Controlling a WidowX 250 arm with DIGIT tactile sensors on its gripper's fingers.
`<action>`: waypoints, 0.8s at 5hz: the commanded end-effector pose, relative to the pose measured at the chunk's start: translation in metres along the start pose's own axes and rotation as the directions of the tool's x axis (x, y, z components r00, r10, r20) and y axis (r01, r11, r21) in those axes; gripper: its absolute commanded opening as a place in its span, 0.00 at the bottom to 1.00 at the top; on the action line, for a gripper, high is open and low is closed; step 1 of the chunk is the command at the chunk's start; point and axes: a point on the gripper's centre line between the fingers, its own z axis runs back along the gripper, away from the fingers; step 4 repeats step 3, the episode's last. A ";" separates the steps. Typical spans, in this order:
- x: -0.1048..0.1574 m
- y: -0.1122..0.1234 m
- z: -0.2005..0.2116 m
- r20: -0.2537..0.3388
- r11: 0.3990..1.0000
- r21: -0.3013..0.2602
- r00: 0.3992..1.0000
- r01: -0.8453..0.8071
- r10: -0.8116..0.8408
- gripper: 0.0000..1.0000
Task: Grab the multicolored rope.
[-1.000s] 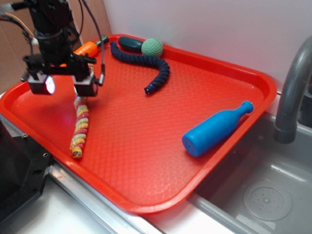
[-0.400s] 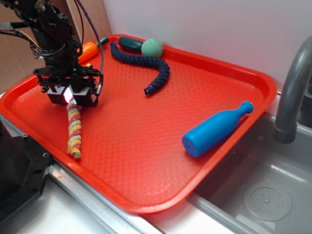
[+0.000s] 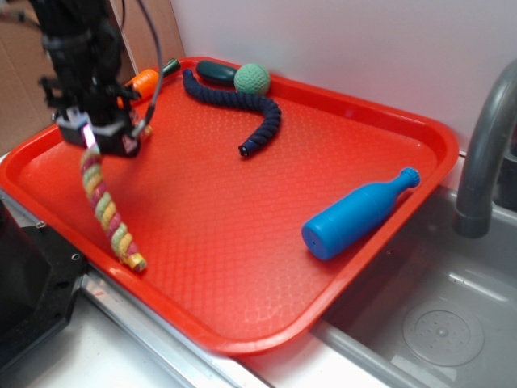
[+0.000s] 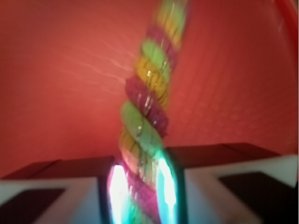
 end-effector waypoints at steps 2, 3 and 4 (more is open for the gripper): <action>-0.003 -0.058 0.159 0.190 0.947 -0.090 0.938 0.309 -0.288 0.00; 0.011 -0.041 0.158 0.119 0.963 -0.084 0.962 0.257 -0.246 0.00; 0.011 -0.041 0.158 0.119 0.963 -0.084 0.962 0.257 -0.246 0.00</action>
